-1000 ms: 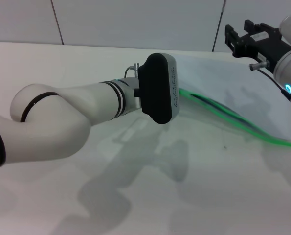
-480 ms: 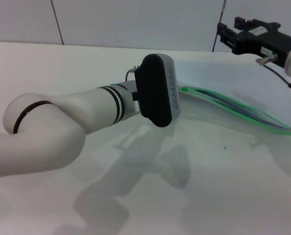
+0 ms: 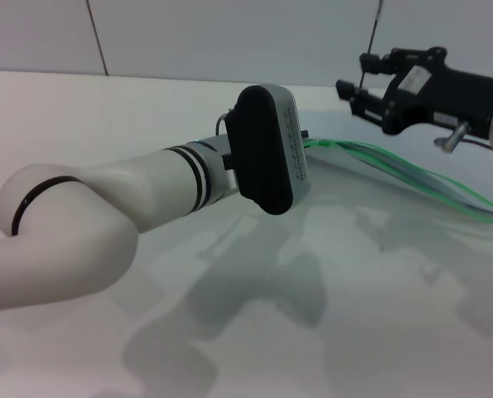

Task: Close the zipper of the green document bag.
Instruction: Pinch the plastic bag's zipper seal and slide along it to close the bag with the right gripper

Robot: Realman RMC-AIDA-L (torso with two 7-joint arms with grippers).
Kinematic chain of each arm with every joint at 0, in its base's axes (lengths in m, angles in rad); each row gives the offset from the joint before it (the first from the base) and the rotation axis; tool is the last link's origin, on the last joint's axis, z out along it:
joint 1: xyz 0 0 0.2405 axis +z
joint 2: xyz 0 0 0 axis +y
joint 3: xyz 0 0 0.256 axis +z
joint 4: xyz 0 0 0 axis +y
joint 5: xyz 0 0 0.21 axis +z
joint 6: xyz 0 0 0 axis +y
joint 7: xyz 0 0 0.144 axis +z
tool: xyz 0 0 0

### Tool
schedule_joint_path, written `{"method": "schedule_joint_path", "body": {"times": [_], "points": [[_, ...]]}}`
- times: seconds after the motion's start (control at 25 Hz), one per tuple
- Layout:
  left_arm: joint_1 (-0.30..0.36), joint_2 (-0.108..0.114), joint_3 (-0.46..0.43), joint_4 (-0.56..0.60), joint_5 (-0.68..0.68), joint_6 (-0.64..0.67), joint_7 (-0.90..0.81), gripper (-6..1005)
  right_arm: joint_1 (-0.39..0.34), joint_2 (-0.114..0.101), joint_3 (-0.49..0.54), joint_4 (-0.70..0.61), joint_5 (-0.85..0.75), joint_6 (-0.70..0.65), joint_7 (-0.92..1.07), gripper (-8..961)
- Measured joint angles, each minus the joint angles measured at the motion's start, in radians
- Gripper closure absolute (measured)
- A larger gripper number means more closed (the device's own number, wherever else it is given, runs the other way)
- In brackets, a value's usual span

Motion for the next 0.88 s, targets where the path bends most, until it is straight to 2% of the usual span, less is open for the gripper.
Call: {"method": "schedule_joint_path", "body": {"times": [0.36, 0.88], "points": [[0.024, 0.0, -0.011, 0.057, 0.001, 0.036, 0.001, 947, -0.007, 0.004, -0.078, 0.043, -0.012, -0.004, -0.278, 490], [0.039, 0.001, -0.011, 0.093, 0.005, 0.046, 0.005, 947, 0.009, 0.006, -0.135, 0.111, -0.006, 0.104, -0.39, 493]]}}
